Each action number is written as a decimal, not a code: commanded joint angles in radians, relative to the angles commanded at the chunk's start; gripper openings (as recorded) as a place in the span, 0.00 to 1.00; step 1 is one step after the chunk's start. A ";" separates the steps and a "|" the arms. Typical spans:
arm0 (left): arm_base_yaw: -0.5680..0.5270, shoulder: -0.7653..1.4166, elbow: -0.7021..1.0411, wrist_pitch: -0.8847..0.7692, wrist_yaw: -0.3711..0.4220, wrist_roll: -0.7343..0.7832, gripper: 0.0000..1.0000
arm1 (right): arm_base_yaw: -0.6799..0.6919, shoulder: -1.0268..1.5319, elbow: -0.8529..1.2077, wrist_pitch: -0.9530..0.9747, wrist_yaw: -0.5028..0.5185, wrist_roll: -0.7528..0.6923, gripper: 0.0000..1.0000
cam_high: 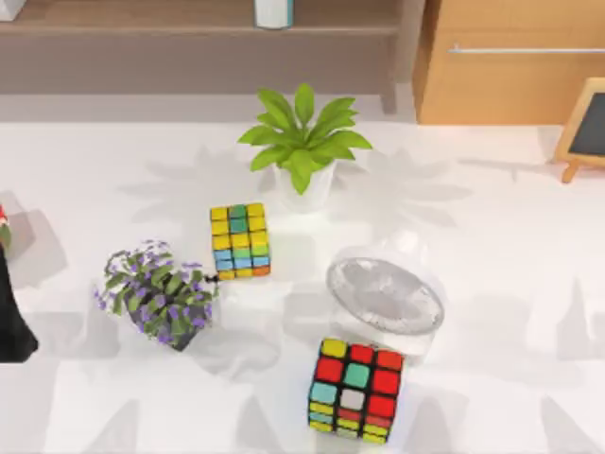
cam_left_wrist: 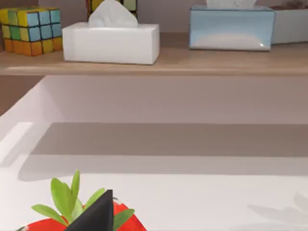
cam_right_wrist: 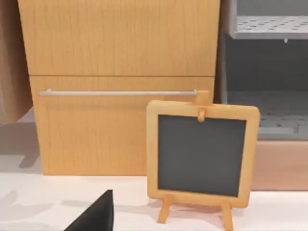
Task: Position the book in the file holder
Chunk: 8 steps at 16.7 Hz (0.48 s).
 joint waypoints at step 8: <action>0.000 0.000 0.000 0.000 0.000 0.000 1.00 | 0.072 0.195 0.149 0.042 0.058 -0.003 1.00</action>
